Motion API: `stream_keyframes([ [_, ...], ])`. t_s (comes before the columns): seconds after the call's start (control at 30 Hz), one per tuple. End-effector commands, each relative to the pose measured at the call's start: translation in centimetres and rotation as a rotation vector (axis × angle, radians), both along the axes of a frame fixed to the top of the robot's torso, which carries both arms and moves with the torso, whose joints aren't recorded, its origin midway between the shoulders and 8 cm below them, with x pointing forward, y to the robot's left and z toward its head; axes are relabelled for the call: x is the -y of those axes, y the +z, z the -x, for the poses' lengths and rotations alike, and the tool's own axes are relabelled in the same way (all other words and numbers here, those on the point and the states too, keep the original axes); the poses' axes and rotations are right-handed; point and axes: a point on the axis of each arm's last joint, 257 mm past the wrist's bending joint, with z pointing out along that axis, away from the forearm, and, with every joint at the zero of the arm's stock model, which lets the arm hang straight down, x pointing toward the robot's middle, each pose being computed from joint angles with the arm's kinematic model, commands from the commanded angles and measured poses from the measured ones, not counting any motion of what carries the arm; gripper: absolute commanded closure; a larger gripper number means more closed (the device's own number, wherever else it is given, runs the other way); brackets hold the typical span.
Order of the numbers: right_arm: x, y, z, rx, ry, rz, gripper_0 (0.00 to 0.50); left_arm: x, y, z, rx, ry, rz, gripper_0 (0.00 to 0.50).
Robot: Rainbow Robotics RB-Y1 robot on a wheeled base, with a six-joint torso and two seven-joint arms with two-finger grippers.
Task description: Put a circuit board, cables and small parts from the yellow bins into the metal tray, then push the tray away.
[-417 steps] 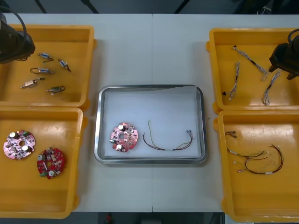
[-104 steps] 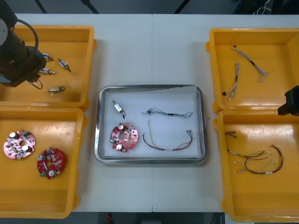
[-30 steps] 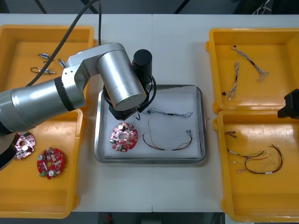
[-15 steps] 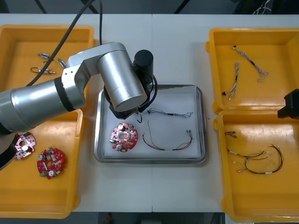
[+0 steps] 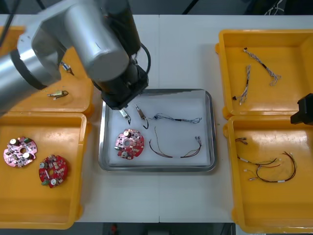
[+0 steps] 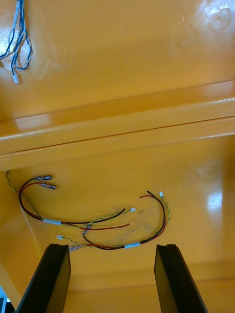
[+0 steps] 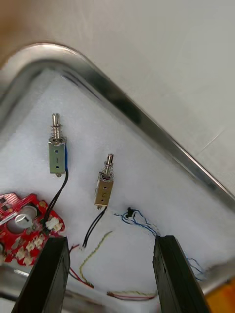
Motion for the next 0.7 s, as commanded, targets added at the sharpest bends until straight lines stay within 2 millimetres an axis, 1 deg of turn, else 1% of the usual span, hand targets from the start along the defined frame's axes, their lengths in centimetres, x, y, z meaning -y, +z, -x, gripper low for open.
stream_keyframes([
  [0.03,1.5,1.6,0.1,0.035,-0.033,0.030,0.000,-3.6,8.5,-1.0,0.098,-0.037,-0.009,0.000],
  [0.07,1.5,1.6,0.1,0.035,-0.033,0.030,0.000,-4.1,9.0,-0.9,0.097,-0.034,-0.007,0.000],
  [0.13,1.5,1.6,0.1,0.035,-0.033,0.030,0.000,-6.1,10.5,-0.4,0.086,-0.038,-0.012,0.000],
  [0.17,1.5,1.6,0.1,0.035,-0.033,0.030,0.000,-6.6,10.8,-0.2,0.084,-0.044,-0.014,0.000],
  [0.23,0.2,1.5,0.0,0.035,0.003,0.011,0.000,-8.4,12.3,0.3,0.079,-0.058,-0.011,0.000],
  [0.27,-0.1,1.6,0.0,0.037,0.014,0.007,0.000,-8.9,12.6,0.4,0.077,-0.061,-0.011,0.000],
  [0.3,-0.9,2.5,-0.3,0.055,0.040,0.006,0.000,-9.9,13.1,0.9,0.068,-0.069,-0.021,0.000],
  [0.33,-1.3,2.8,-0.4,0.061,0.053,0.003,0.000,-11.2,13.6,1.3,0.061,-0.073,-0.037,0.000],
  [0.37,-1.6,2.9,-0.4,0.064,0.064,0.003,0.000,-11.7,13.8,1.5,0.059,-0.080,-0.047,0.000],
  [0.47,-3.5,2.8,-0.3,0.063,0.127,0.015,0.000,-14.7,14.5,3.0,0.031,-0.123,-0.112,0.000],
  [0.5,-3.9,2.7,-0.2,0.062,0.140,0.021,0.000,-15.0,14.5,3.3,0.027,-0.134,-0.120,0.000],
  [0.57,-5.3,2.5,-0.1,0.058,0.196,0.044,0.000,-16.8,14.6,4.1,0.014,-0.162,-0.159,0.000],
  [0.6,-5.7,2.5,-0.1,0.057,0.210,0.050,0.000,-17.4,14.5,4.3,0.011,-0.167,-0.171,0.000],
  [0.67,-7.5,2.3,0.1,0.052,0.276,0.067,0.000,-19.3,14.4,5.0,0.006,-0.197,-0.215,0.000],
  [0.7,-7.8,2.3,0.2,0.052,0.291,0.073,0.000,-19.8,14.2,5.2,0.001,-0.203,-0.224,0.000],
])
